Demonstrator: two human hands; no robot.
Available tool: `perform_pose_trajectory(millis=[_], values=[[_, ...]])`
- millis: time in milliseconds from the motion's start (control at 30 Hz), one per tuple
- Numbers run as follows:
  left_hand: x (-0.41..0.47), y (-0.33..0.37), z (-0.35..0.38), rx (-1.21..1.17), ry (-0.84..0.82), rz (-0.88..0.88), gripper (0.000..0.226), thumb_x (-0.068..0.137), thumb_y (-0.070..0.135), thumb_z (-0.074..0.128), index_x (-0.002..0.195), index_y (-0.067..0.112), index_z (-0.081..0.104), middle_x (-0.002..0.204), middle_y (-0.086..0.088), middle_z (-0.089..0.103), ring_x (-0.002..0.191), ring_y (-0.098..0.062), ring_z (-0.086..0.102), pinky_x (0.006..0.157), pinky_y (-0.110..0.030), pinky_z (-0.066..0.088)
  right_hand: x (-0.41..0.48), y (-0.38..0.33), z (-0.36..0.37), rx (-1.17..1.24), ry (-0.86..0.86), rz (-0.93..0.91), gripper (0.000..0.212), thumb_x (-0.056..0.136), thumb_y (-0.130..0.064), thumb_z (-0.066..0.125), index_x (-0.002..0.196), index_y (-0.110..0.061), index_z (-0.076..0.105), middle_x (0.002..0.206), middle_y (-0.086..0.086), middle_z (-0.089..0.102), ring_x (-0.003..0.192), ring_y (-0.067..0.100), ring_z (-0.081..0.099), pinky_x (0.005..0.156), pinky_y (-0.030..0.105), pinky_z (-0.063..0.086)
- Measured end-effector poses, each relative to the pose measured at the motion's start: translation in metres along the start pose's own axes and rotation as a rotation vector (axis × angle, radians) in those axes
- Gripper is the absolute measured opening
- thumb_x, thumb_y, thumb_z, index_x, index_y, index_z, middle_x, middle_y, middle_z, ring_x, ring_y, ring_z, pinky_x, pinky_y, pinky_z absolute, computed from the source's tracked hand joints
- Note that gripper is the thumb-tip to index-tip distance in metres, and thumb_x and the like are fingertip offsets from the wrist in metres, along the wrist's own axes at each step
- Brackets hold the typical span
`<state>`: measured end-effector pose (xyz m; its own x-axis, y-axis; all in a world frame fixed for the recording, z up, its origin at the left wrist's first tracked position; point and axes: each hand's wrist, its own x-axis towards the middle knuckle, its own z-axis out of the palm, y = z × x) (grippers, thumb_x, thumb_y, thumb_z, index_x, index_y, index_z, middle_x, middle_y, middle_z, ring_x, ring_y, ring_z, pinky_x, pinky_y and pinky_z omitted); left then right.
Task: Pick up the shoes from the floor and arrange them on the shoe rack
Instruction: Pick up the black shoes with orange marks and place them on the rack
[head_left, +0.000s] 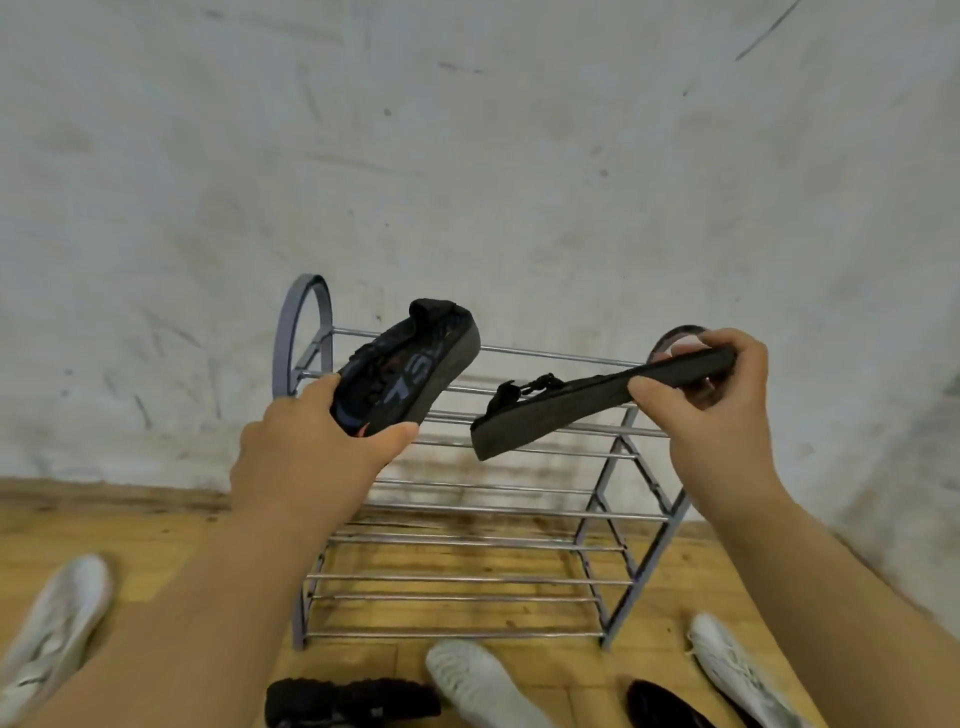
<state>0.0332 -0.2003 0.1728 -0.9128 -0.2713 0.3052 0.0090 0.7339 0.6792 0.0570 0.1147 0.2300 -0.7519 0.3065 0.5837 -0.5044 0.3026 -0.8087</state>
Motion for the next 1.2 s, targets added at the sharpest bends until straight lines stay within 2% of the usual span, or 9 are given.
perform_pose_trajectory(millis=[167,333,567,667,767,900,967,1033,1200], values=[[0.008,0.009,0.021,-0.06,0.006,-0.044,0.074,0.061,0.094,0.056,0.121,0.05,0.055,0.107,0.008,0.066,0.103,-0.03,0.061,0.085,-0.052,0.059,0.006,0.012,0.009,0.107,0.07,-0.055,0.057,0.084,0.005,0.078,0.119,-0.02,0.04,0.133,0.023,0.05,0.119,0.036,0.059,0.081,0.019,0.054],[0.012,0.021,0.04,-0.083,-0.003,-0.062,0.079,0.061,0.095,0.055,0.124,0.048,0.056,0.108,0.009,0.067,0.102,-0.027,0.062,0.085,-0.05,0.059,0.013,0.018,0.015,0.155,0.138,-0.061,0.054,0.086,0.0,0.079,0.114,-0.025,0.041,0.123,0.008,0.052,0.107,0.018,0.062,0.082,0.019,0.054],[0.019,0.025,0.061,-0.035,-0.069,-0.124,0.08,0.058,0.096,0.054,0.122,0.047,0.057,0.109,0.007,0.066,0.102,-0.029,0.063,0.084,-0.05,0.059,0.026,0.027,0.004,0.218,0.234,0.037,0.055,0.077,-0.025,0.083,0.114,-0.034,0.043,0.122,0.004,0.057,0.107,0.016,0.069,0.096,0.046,0.058],[0.021,0.023,0.068,0.013,-0.095,-0.141,0.086,0.054,0.099,0.052,0.124,0.049,0.056,0.109,0.005,0.066,0.102,-0.03,0.063,0.083,-0.05,0.06,0.034,0.026,-0.002,0.282,0.32,0.097,0.051,0.086,-0.018,0.08,0.117,-0.027,0.04,0.114,-0.001,0.055,0.085,-0.001,0.071,0.093,0.044,0.06],[0.02,0.027,0.07,0.021,-0.11,-0.13,0.085,0.057,0.096,0.053,0.124,0.044,0.057,0.108,0.005,0.066,0.101,-0.029,0.062,0.08,-0.047,0.059,0.034,0.03,-0.001,0.262,0.342,0.085,0.052,0.086,-0.019,0.081,0.116,-0.024,0.039,0.114,0.002,0.055,0.086,0.002,0.07,0.089,0.038,0.061],[0.015,0.03,0.069,0.034,-0.108,-0.118,0.083,0.058,0.094,0.054,0.125,0.044,0.057,0.108,0.005,0.065,0.1,-0.029,0.063,0.08,-0.047,0.059,0.004,0.065,0.015,-0.043,0.128,0.059,0.056,0.077,-0.019,0.09,0.109,-0.029,0.046,0.12,-0.004,0.056,0.108,0.01,0.065,0.092,0.026,0.058],[0.015,0.029,0.068,0.013,-0.116,-0.124,0.081,0.058,0.094,0.054,0.123,0.045,0.057,0.109,0.005,0.065,0.101,-0.029,0.062,0.082,-0.048,0.059,-0.012,0.09,0.018,-0.244,-0.02,0.059,0.053,0.076,-0.027,0.09,0.107,-0.029,0.047,0.117,-0.009,0.057,0.107,0.009,0.062,0.09,0.025,0.055],[0.014,0.027,0.067,0.005,-0.122,-0.129,0.081,0.058,0.094,0.054,0.122,0.045,0.057,0.109,0.005,0.065,0.103,-0.03,0.062,0.083,-0.048,0.059,-0.022,0.108,0.017,-0.441,-0.134,0.029,0.049,0.079,-0.033,0.087,0.108,-0.027,0.048,0.115,-0.005,0.057,0.103,0.011,0.057,0.083,0.012,0.045],[0.012,0.025,0.064,0.032,-0.136,-0.114,0.088,0.056,0.095,0.053,0.127,0.043,0.055,0.114,0.004,0.064,0.106,-0.03,0.061,0.086,-0.049,0.058,-0.025,0.111,0.016,-0.547,-0.251,-0.004,0.051,0.087,-0.033,0.079,0.129,-0.022,0.052,0.124,-0.003,0.053,0.105,0.001,0.048,0.084,0.0,0.036]])
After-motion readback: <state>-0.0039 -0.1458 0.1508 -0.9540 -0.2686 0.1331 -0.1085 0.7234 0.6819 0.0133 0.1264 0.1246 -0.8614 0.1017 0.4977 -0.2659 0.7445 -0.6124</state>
